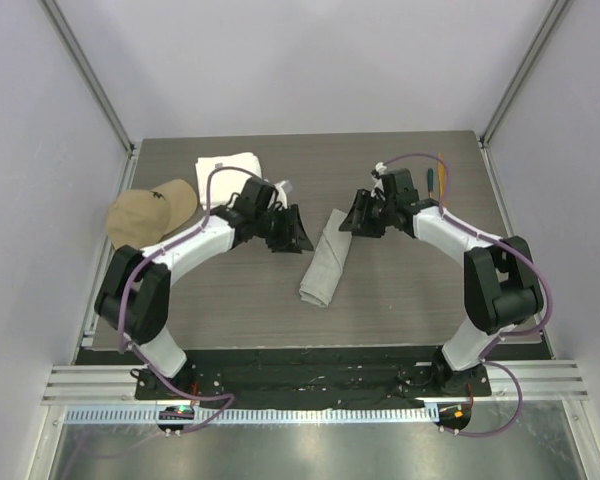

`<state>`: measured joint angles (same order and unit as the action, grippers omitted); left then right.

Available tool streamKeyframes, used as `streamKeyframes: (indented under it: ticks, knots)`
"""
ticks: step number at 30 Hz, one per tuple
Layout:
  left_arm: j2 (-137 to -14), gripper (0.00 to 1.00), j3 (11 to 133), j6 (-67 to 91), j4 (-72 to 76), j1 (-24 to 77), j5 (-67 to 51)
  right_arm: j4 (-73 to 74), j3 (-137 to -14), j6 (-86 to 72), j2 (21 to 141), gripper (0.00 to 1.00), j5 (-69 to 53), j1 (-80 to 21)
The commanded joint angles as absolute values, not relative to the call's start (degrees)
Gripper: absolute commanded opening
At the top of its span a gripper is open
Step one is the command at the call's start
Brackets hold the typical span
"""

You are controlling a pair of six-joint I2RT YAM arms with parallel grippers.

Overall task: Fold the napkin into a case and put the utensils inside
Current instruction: Smooth out the smaller rectangle-folded napkin at the center of the board.

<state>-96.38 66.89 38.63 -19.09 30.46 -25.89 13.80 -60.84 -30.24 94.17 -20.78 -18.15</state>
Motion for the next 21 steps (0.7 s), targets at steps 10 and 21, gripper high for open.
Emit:
streamKeyframes:
  ticks: [10,21]
  knots:
    - [-98.7,0.0,55.73,42.98,-3.25,39.55,-19.61,4.84,-70.22,-27.33,108.36,0.24,-34.98,-16.7]
    - [-103.36,0.0,50.01,42.02,-4.04,39.02,-10.74,-3.51,-71.28,-27.6,118.12,0.19,-39.02,-12.4]
